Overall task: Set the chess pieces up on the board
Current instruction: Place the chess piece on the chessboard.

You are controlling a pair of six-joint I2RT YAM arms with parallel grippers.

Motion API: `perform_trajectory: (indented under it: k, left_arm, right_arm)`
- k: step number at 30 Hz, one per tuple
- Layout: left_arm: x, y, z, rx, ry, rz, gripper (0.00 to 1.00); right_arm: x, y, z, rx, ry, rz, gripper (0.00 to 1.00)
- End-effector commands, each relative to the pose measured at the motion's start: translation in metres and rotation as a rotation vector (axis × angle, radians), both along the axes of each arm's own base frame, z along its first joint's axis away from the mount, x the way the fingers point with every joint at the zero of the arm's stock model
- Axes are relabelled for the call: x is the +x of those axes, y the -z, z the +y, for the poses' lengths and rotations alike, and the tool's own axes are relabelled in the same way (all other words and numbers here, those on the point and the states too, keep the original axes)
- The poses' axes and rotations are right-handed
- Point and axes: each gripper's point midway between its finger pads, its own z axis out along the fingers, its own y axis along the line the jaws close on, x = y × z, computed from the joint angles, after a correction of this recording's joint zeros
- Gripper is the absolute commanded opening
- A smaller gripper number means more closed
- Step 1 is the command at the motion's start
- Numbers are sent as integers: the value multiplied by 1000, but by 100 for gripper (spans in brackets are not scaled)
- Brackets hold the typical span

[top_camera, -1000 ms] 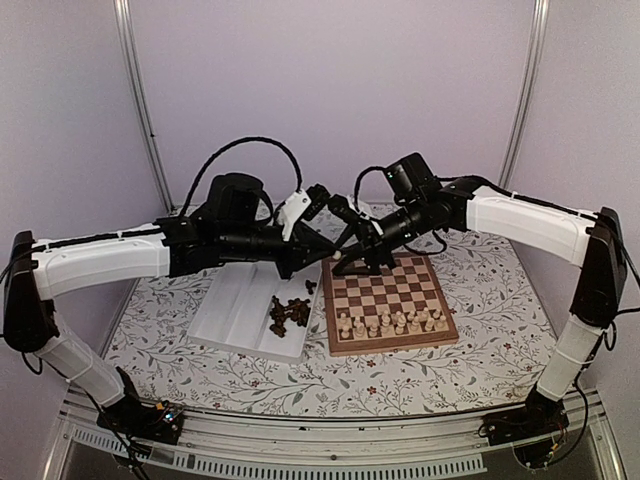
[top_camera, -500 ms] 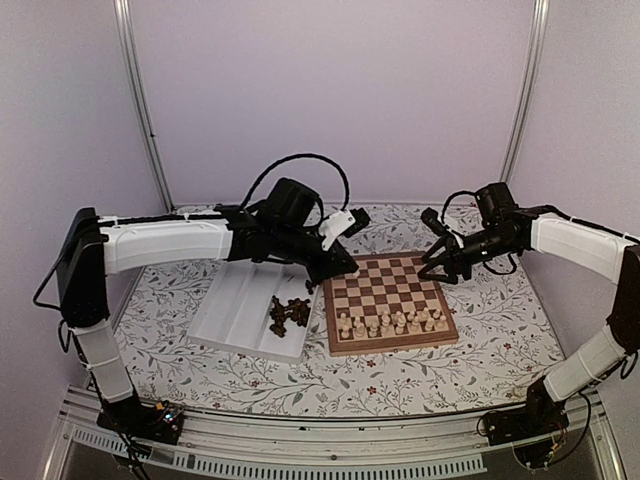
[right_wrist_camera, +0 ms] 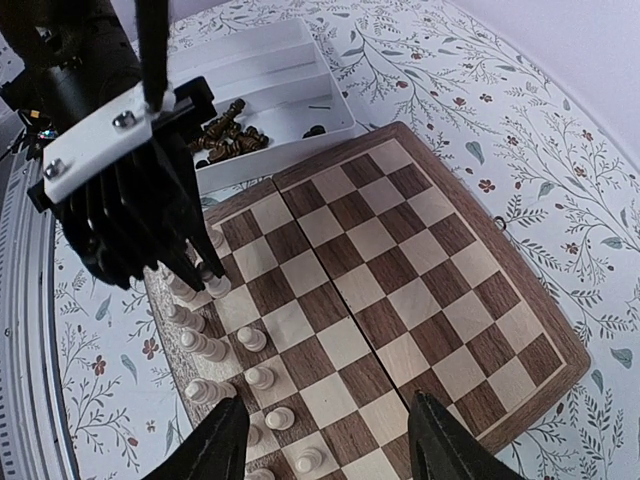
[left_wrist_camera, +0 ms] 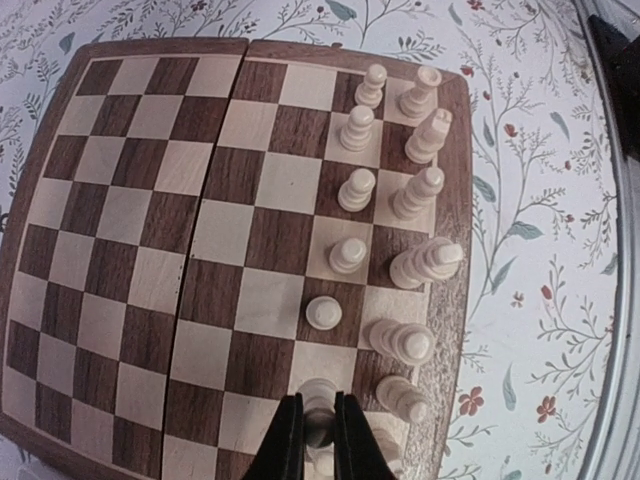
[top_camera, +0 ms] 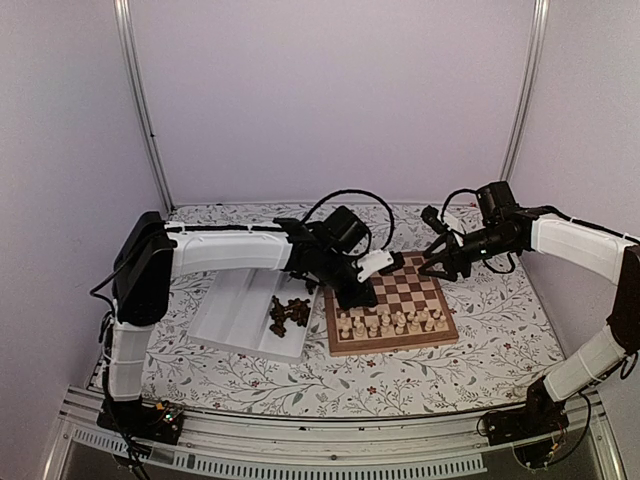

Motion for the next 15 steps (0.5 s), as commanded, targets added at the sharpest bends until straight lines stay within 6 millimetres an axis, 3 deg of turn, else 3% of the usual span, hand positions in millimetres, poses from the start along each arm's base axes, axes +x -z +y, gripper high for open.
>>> perform_trajectory:
  k: [1, 15]
  left_arm:
    - [-7, 11, -7, 55, 34, 4, 9]
    - [-11, 36, -8, 116, 47, 44, 11]
  right_arm:
    - [3, -1, -4, -5, 23, -17, 57]
    - [3, 1, -5, -11, 23, -19, 57]
